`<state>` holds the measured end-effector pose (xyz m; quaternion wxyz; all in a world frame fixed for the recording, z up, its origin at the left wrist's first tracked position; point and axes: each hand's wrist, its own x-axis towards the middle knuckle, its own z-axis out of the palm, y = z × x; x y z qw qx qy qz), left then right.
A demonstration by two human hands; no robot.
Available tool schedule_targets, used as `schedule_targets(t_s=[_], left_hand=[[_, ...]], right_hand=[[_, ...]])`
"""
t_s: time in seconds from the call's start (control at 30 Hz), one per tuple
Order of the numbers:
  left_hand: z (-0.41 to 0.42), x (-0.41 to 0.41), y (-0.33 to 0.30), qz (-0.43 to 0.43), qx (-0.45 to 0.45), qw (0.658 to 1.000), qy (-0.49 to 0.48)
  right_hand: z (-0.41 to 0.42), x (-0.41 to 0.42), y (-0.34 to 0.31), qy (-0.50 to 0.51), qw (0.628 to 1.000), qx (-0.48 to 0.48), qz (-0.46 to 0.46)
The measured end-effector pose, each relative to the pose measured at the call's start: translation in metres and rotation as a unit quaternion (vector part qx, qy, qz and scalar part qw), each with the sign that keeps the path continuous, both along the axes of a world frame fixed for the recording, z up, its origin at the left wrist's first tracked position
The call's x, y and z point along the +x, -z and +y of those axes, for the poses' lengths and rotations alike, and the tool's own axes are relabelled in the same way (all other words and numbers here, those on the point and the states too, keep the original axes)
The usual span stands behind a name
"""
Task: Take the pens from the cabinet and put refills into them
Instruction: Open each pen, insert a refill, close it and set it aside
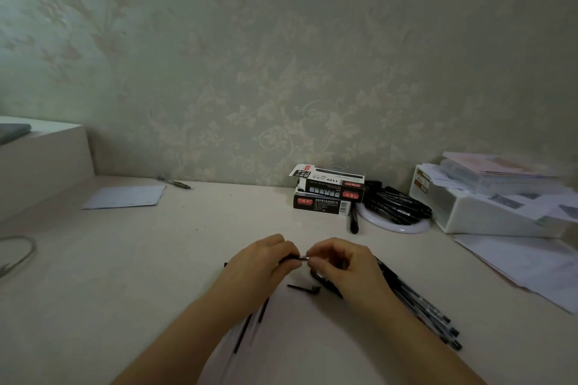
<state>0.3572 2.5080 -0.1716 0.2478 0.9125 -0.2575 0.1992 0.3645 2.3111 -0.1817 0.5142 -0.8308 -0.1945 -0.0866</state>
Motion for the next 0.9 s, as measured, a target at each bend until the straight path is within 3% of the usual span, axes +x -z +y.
schedule_targets(t_s=[0.73, 0.9], left_hand=[[-0.0057, -0.0028, 0.0035, 0.006, -0.018, 1.0, 0.016], [-0.003, -0.0016, 0.0037, 0.008, -0.023, 1.0, 0.005]], right_hand=[[0.0022, -0.0055, -0.0076, 0.003, 0.999, 0.036, 0.025], [-0.0021, -0.0029, -0.0085, 0.005, 0.996, 0.082, 0.021]])
